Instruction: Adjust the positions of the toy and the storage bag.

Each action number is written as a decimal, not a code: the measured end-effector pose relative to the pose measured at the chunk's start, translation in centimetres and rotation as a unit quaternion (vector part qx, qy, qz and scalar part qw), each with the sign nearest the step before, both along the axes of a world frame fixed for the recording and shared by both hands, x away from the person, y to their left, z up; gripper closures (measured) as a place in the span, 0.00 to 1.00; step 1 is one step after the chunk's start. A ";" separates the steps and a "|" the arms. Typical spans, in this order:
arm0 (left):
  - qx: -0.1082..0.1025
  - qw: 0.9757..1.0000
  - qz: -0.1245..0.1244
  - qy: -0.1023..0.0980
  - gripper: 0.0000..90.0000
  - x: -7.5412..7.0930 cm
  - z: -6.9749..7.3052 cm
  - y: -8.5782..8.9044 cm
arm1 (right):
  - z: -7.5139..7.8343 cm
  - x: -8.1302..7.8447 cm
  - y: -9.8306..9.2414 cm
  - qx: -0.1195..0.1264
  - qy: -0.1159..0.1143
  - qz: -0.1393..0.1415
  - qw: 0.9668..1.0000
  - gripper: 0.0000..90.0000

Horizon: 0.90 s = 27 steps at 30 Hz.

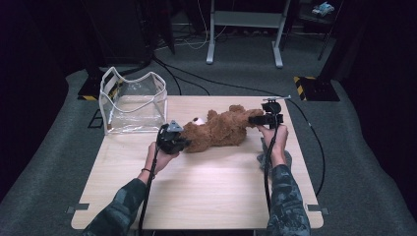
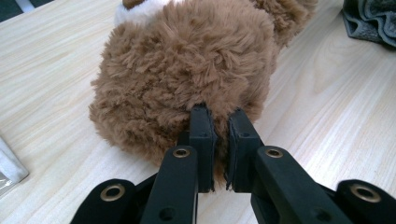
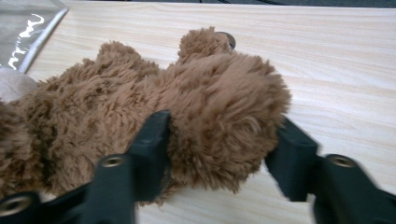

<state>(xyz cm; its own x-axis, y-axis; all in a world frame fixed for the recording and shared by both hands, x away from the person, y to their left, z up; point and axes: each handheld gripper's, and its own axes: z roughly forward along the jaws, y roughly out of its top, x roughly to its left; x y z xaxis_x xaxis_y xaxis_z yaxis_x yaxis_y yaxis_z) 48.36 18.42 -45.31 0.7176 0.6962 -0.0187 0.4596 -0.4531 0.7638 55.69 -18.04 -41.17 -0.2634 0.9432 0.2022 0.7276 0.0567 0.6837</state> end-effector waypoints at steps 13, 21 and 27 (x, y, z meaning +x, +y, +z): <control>0.012 0.998 0.018 -0.053 0.94 0.1 0.9 -0.2 | 2.0 -1.1 1.4 -0.040 -0.085 0.029 0.995 0.83; 0.019 0.997 0.028 -0.073 0.95 0.9 1.7 0.4 | 3.5 -2.8 1.2 -0.027 -0.109 0.035 0.993 0.83; 0.018 0.995 0.033 -0.091 0.95 1.4 3.1 1.0 | 5.0 -5.0 1.4 -0.030 -0.134 0.042 0.990 0.83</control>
